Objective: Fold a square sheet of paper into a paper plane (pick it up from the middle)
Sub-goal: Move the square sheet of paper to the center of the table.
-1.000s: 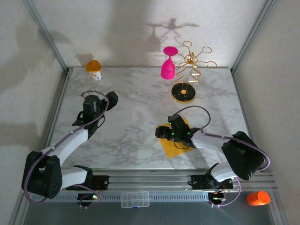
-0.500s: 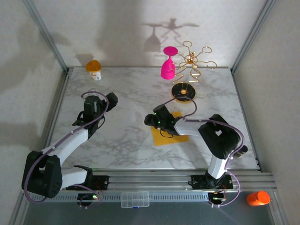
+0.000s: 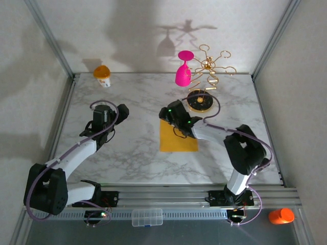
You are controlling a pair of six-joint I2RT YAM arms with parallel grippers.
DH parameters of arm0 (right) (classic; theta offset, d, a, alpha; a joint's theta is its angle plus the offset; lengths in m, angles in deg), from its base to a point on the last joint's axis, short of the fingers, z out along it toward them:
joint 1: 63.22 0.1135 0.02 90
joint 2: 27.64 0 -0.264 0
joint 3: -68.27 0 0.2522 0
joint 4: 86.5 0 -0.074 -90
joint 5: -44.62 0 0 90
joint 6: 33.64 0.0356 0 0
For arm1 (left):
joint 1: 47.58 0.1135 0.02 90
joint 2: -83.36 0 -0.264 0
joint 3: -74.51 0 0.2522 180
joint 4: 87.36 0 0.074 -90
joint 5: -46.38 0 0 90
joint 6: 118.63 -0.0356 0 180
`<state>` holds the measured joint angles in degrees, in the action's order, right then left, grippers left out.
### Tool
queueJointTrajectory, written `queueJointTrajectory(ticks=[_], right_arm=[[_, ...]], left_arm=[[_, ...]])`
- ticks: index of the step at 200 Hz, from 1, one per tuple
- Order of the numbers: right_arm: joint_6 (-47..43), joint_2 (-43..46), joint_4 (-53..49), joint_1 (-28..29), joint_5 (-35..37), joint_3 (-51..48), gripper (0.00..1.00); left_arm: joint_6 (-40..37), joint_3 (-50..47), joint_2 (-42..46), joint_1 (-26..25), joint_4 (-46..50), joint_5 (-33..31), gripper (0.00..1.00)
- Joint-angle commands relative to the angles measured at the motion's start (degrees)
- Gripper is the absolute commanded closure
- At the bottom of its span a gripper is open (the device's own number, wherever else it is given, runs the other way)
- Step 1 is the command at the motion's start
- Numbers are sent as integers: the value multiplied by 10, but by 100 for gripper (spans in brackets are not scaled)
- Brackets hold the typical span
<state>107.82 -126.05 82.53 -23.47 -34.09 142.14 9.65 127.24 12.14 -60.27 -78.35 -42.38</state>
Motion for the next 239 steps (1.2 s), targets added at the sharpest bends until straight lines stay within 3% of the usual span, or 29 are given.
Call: queueJointTrajectory(ticks=[1, 35, 75, 158, 199, 239], right_arm=[[-87, -8, -55, -52, -46, -34, 26], [-133, -33, -126, -76, -29, -9, 30], [-105, -48, -159, -82, -18, -16, 28], [96, -58, -143, -10, -82, -34, 23], [210, -72, -79, 30, -125, -20, 25], [149, 6, -70, 24, -77, -18, 22]], left_arm=[[20, 28, -29, -12, 28, 35, 1], [22, 57, -69, -32, 50, 52, 1], [34, 76, -97, -53, 52, 59, 1], [45, 98, -126, -78, 82, 50, 1], [60, 89, -122, -100, 97, 38, 1], [71, 102, -137, -158, 135, 9, 1]])
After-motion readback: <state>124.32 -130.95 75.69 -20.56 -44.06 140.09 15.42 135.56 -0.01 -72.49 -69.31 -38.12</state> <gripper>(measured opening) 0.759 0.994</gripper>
